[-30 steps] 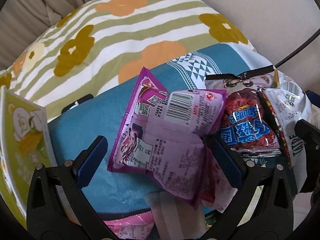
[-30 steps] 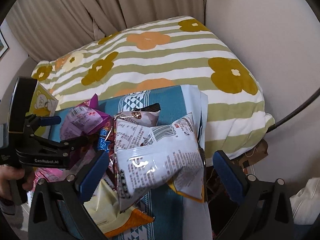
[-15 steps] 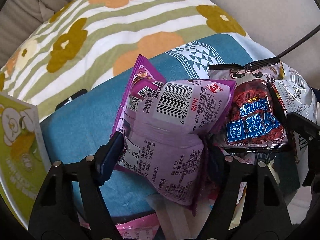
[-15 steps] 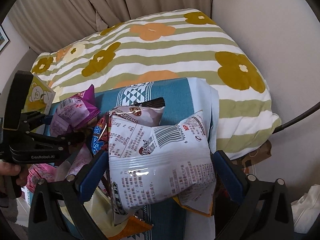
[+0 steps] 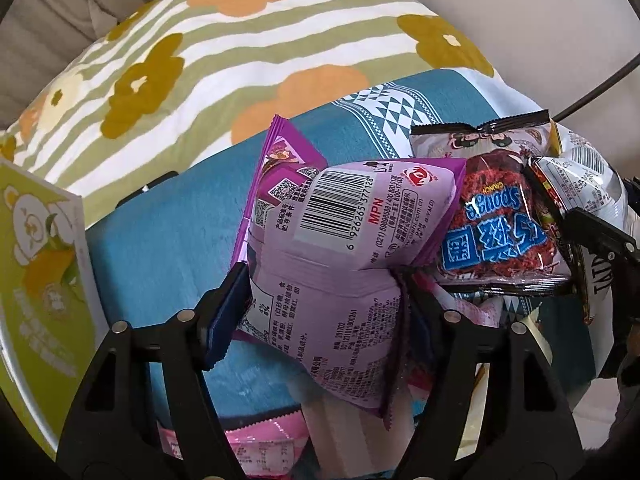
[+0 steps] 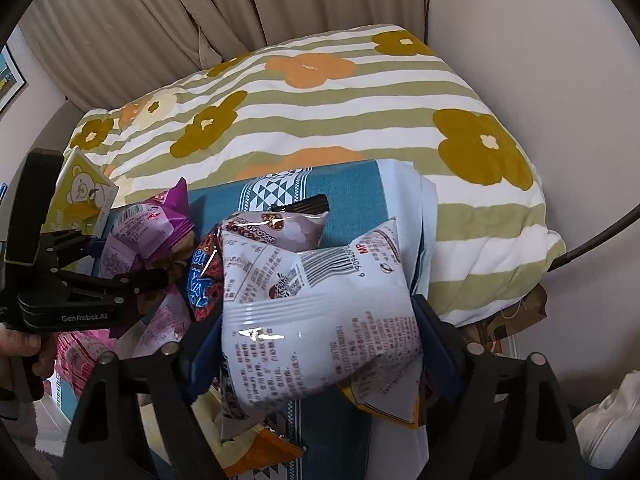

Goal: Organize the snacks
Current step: 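Lift both held bags toward the cardboard box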

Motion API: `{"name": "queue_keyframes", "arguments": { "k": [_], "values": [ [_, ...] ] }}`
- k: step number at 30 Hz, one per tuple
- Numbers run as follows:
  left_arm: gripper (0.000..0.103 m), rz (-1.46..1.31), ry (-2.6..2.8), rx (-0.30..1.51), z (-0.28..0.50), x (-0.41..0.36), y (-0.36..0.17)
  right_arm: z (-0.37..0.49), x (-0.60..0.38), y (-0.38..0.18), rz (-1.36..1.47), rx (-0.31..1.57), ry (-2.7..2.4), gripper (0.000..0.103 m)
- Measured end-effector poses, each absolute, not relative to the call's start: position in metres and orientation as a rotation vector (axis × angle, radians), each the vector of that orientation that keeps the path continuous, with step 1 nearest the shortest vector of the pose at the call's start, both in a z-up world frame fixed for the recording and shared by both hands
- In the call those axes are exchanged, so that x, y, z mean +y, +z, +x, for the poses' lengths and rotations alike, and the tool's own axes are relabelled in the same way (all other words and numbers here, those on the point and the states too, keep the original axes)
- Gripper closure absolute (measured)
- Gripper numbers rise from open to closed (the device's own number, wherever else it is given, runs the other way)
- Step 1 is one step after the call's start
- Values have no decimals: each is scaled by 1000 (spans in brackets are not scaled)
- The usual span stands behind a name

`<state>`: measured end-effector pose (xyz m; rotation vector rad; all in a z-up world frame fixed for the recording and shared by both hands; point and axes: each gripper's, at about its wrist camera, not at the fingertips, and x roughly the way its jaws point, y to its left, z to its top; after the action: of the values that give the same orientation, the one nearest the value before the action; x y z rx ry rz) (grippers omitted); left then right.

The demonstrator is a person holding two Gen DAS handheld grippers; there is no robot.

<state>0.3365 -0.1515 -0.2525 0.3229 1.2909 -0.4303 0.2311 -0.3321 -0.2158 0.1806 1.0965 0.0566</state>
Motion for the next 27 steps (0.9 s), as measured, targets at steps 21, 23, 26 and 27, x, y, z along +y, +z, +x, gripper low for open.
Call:
{"name": "queue_keyframes", "arguments": {
  "k": [21,23,26,27],
  "values": [
    [37,194,-334,1098,276,-132,-146,197,-322,-130,102,931,152,25],
    [37,160,-322,1076,268,-123,-129,195,-313,-118,84,912,188,25],
    [37,124,-284,1038,253,-103,-103,195,-296,-103,68,893,241,25],
    [37,119,-270,1029,250,-95,-96,196,-289,-98,63,885,264,25]
  ]
}}
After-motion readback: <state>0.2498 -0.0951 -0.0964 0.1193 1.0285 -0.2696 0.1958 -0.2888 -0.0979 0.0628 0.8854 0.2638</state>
